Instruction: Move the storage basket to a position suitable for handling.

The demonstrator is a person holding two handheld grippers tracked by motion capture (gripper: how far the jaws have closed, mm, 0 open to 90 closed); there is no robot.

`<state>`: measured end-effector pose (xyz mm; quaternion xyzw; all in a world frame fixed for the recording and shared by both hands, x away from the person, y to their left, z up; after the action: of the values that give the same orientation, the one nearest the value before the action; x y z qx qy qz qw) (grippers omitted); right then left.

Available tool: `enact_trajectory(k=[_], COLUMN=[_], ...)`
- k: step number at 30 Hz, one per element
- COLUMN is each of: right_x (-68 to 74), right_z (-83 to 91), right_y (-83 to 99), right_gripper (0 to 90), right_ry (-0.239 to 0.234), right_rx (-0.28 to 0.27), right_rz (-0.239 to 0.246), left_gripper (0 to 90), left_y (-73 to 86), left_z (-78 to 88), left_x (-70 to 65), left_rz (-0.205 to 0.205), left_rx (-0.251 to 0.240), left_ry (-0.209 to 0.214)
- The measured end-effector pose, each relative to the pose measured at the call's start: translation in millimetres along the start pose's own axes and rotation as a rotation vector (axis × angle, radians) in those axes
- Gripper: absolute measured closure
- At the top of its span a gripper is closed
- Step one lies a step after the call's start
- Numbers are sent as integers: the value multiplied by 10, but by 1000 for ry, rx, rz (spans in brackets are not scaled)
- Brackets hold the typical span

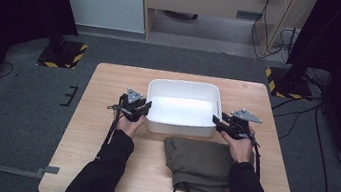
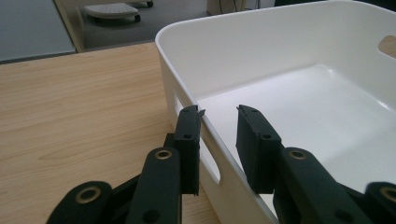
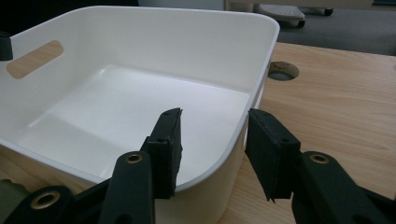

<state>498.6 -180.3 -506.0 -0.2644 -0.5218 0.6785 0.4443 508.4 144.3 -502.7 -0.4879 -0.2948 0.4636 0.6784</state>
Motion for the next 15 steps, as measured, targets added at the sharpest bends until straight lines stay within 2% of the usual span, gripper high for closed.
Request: enact_trajectory(k=[5, 10, 15], right_x=[-91, -66, -63], right_z=[78, 124, 166], right_y=[7, 14, 28], right_gripper=[568, 568, 604], right_ry=[12, 20, 15], right_rx=[7, 11, 0], right_rz=[6, 29, 16], left_gripper=[694, 696, 693], left_y=[-17, -17, -15], left_z=[-60, -58, -53], left_x=[-83, -82, -80], left_rz=[-7, -2, 3], left_rx=[1, 3, 6], left_ry=[19, 28, 36])
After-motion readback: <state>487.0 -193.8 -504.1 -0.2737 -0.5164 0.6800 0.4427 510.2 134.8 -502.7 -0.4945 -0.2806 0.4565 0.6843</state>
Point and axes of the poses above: each handheld gripper's, and its own axes: z roughly backward along the jaws, y roughly out of its underside, x roughly to its left, the point moved 5 cm from there along -z, roughly forward along the jaws, and after that the axes turned 8 degrees about -x, right-handed, at the moved point
